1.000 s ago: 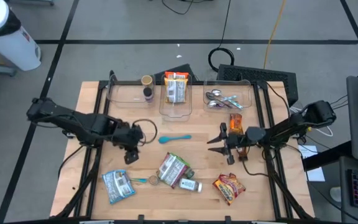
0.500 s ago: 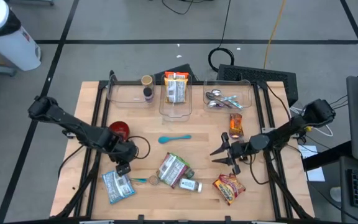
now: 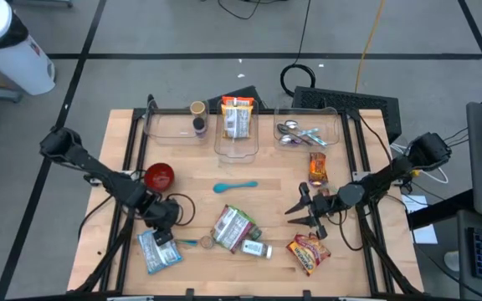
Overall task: Pick & Place Food Item
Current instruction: Put the blue noodle pack into the middle transparent bin
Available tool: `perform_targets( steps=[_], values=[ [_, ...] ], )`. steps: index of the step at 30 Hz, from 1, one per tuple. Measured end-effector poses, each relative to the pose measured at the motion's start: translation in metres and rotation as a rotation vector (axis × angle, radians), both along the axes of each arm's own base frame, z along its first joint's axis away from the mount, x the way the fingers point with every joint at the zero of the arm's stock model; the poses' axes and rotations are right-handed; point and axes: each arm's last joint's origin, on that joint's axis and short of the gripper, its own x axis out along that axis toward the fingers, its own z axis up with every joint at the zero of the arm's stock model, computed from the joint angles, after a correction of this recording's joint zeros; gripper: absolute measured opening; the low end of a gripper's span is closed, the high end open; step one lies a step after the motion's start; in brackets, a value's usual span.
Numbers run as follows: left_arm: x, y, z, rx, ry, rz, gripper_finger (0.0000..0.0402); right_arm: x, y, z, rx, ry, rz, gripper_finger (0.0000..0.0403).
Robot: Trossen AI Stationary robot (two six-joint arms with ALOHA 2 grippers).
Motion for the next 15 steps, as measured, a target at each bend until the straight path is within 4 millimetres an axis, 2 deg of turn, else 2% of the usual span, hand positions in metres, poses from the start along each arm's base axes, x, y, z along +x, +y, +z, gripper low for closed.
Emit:
perform_targets(
  steps=[12, 15],
  values=[
    [-0.010, -0.001, -0.011, 0.001, 0.070, 0.035, 0.0226, 0.000, 0.000, -0.001, 0.003, 0.008, 0.000, 0.0118],
    [-0.010, -0.001, -0.011, 0.000, 0.070, 0.033, 0.0204, 0.000, 0.000, -0.001, 0.001, 0.014, 0.000, 0.0118]
  ],
)
